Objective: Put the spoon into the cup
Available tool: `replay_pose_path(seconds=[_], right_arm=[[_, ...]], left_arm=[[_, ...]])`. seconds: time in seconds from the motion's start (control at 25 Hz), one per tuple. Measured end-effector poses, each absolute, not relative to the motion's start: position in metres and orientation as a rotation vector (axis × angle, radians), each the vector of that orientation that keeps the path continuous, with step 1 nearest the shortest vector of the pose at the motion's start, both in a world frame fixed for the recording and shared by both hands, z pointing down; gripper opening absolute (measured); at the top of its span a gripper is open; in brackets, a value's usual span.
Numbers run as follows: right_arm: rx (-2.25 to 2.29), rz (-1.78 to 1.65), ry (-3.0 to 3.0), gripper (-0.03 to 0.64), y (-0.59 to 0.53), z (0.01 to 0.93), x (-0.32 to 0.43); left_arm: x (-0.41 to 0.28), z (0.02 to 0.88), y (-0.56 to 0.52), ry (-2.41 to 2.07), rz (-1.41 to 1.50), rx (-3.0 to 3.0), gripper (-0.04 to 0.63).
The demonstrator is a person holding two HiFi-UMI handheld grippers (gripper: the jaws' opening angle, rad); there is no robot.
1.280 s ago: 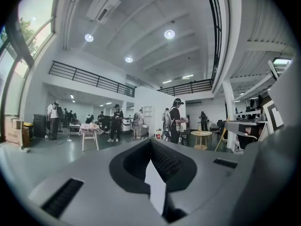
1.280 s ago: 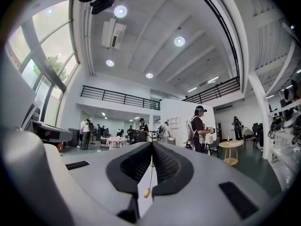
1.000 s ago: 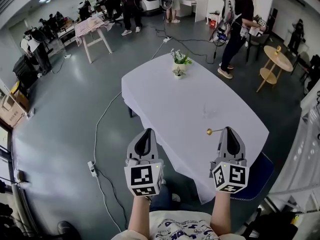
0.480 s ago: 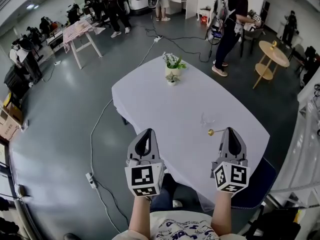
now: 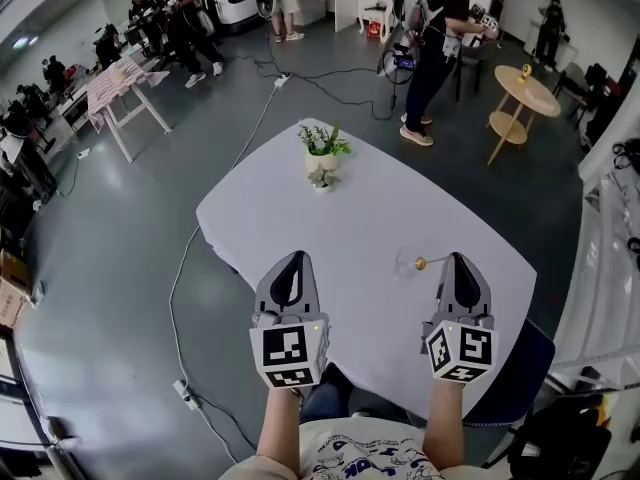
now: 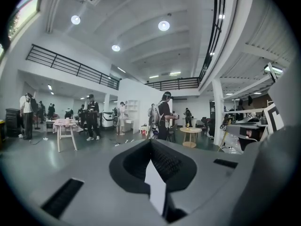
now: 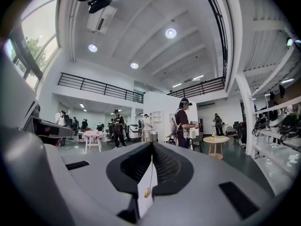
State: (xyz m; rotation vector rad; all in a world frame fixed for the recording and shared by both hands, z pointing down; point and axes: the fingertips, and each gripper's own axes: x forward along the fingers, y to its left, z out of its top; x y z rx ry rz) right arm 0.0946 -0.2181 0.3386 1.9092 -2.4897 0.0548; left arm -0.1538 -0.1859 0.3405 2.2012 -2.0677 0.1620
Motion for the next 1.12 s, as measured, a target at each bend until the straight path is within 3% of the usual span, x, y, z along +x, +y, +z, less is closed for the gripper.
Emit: replay_pose_path(seconds=[0.52,1.12], right_arm=[[2.000,0.147,-2.314,0.018,-0.302,0.381,0.097],[2.060,0.356,-2.177,0.018,-0.341,0.457,0.111]], left_arm=[[-0.139,0.381,-0.310,-1.841,0.230,2.308,0.012],[-0.115,0.464,-0.359,-1.645,0.358,2.293,0.012]])
